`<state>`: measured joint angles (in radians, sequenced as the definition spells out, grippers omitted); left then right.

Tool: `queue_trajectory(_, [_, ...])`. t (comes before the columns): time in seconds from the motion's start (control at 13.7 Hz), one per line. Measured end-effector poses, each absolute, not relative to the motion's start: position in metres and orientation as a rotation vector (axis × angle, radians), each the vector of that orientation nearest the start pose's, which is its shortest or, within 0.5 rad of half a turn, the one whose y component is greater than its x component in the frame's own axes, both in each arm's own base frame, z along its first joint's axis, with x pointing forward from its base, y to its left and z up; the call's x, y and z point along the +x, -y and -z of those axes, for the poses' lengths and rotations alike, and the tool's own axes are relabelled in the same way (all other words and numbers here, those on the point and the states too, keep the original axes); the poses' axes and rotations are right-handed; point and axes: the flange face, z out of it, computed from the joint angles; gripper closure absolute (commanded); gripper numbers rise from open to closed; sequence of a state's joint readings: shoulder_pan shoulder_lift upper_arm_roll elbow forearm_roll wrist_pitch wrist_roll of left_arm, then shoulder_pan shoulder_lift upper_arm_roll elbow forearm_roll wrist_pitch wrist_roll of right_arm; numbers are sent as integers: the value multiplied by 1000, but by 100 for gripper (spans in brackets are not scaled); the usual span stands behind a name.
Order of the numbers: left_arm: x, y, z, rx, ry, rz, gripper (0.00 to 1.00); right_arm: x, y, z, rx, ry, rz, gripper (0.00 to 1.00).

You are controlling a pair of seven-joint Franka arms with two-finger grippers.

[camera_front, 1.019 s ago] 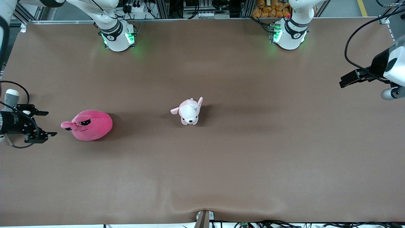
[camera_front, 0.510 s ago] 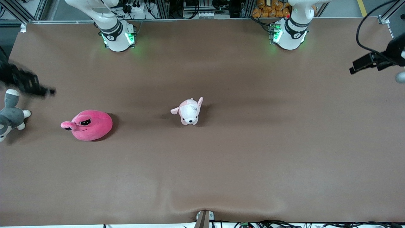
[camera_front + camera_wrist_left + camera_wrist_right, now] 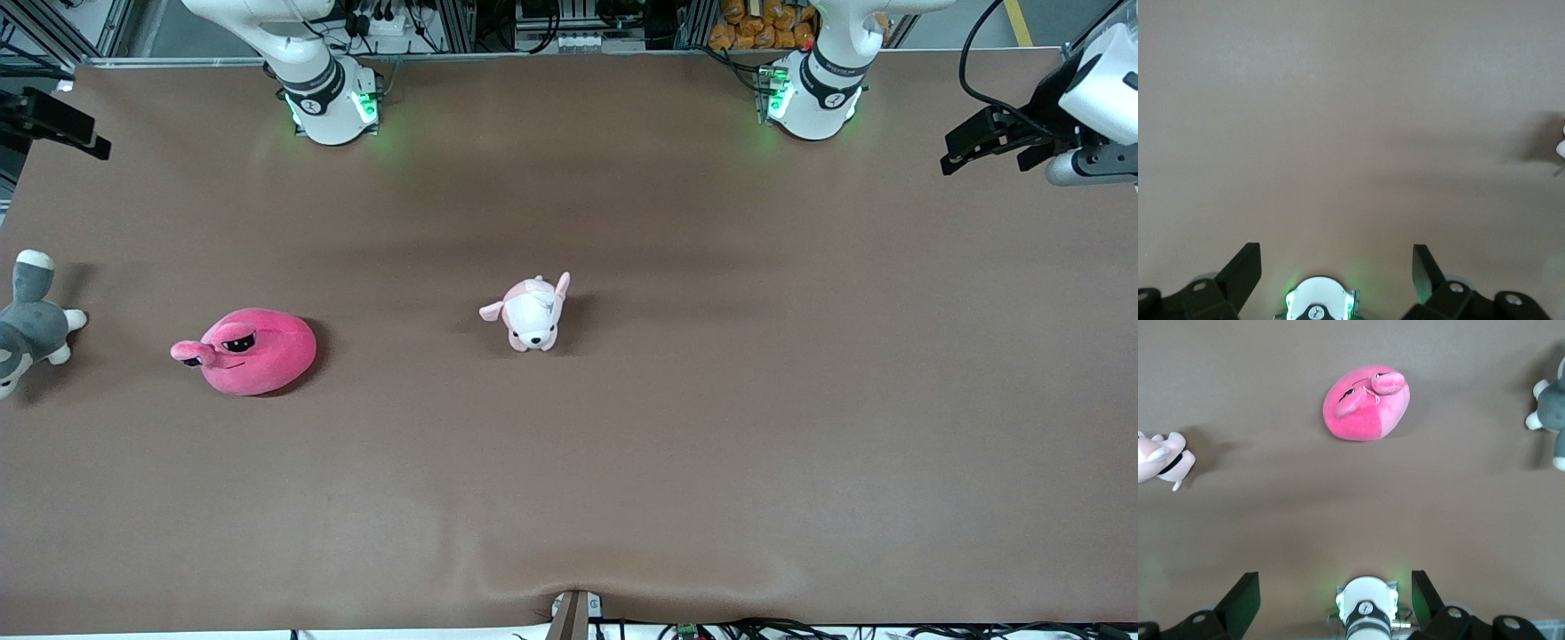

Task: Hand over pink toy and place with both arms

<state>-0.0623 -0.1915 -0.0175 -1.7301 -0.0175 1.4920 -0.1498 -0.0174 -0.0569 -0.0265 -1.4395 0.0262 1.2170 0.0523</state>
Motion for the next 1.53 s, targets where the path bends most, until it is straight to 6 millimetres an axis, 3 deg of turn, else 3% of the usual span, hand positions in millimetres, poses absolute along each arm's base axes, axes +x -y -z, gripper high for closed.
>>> queue_trajectory(0.22, [485,36,-645,-3145,119,-30,0,485,15,-689,-3137,-120,-150,0])
queue_trajectory(0.51, [486,37,-644,-3145,106,-33,0,489,12,-708,-3175,-107,-61,0])
queue_trajectory(0.73, [484,39,-647,-3146,45,-34,0,492,-2,-708,-3187,-64,-58,0])
queue_trajectory(1.09, [471,63,-664,-3134,-29,-56,0,493,-2,-706,-3190,-62,-63,0])
queue_trajectory(1.53, [464,91,-660,-3022,-120,-79,0,494,-2,-706,-3191,-62,-66,0])
